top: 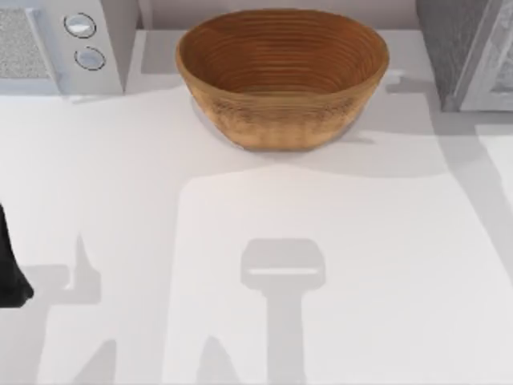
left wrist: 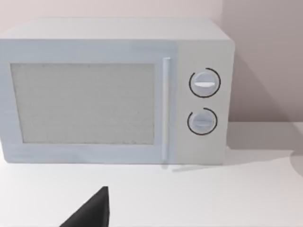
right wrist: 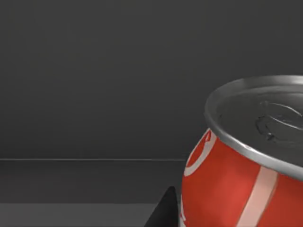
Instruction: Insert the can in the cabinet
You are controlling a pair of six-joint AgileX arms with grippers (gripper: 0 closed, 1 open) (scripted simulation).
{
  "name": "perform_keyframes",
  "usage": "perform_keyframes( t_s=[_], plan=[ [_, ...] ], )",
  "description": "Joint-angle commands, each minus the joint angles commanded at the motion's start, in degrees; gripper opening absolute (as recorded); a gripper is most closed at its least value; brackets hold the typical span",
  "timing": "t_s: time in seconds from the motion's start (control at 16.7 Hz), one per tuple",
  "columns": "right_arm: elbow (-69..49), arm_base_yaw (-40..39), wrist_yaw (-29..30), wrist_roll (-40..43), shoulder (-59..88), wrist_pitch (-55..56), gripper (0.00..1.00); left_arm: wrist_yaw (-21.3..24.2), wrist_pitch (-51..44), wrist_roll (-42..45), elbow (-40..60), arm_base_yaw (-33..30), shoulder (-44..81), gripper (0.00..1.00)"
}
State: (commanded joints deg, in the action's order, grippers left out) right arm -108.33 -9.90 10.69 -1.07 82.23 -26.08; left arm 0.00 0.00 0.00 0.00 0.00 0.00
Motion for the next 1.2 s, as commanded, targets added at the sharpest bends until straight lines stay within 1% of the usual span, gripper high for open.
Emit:
perform_keyframes(
  t_s=[1.2],
  plan=[
    [-34.37, 2.82, -2.45, 0.07, 25.72, -8.87, 0.00, 0.00, 0.00, 0.00, 0.00, 0.00, 0.00, 1.00]
  ],
)
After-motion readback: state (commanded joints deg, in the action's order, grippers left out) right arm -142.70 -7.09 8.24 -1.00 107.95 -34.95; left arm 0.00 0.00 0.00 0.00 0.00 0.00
